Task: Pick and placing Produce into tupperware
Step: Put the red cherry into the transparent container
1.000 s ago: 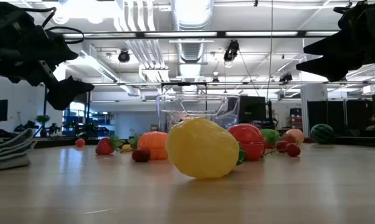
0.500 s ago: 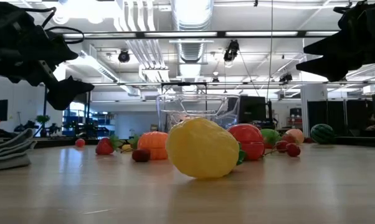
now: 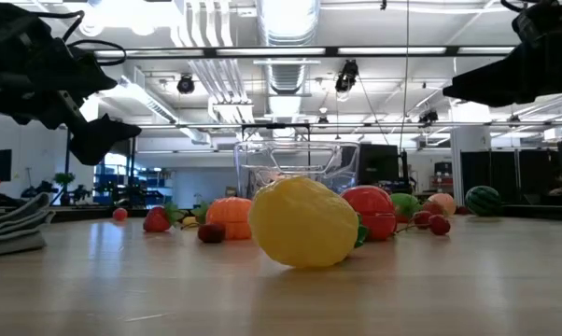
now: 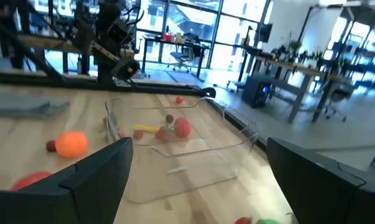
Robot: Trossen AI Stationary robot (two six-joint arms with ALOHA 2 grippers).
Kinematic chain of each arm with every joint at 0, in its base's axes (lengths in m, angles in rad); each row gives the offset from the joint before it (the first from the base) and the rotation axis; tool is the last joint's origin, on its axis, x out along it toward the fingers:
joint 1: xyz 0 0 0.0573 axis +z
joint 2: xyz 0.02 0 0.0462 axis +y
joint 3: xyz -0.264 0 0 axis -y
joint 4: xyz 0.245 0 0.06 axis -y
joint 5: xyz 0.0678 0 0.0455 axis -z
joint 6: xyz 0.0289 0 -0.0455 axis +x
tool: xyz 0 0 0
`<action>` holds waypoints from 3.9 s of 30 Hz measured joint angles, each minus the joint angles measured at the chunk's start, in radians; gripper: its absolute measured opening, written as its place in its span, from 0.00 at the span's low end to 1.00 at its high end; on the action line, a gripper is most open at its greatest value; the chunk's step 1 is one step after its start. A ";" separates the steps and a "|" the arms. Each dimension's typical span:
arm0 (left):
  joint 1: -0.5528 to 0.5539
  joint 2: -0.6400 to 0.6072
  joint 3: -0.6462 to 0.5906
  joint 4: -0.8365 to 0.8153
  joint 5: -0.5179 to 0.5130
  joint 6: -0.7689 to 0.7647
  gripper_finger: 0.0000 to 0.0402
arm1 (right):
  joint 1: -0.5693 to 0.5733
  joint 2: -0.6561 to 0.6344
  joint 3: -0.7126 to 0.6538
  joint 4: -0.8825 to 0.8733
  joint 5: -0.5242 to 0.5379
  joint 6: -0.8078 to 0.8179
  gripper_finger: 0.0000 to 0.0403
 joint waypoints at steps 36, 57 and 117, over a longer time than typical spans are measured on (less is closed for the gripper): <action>0.008 0.002 0.000 0.358 -0.435 -0.573 0.82 | -0.015 0.626 0.392 0.816 0.258 0.346 0.90; 0.192 0.520 1.000 -1.268 -0.576 0.240 0.82 | -0.704 0.959 1.145 -0.921 -0.130 0.934 0.90; 0.282 0.755 1.156 -0.953 -0.493 -0.222 0.82 | -0.714 1.022 1.204 -1.088 -0.085 0.733 0.90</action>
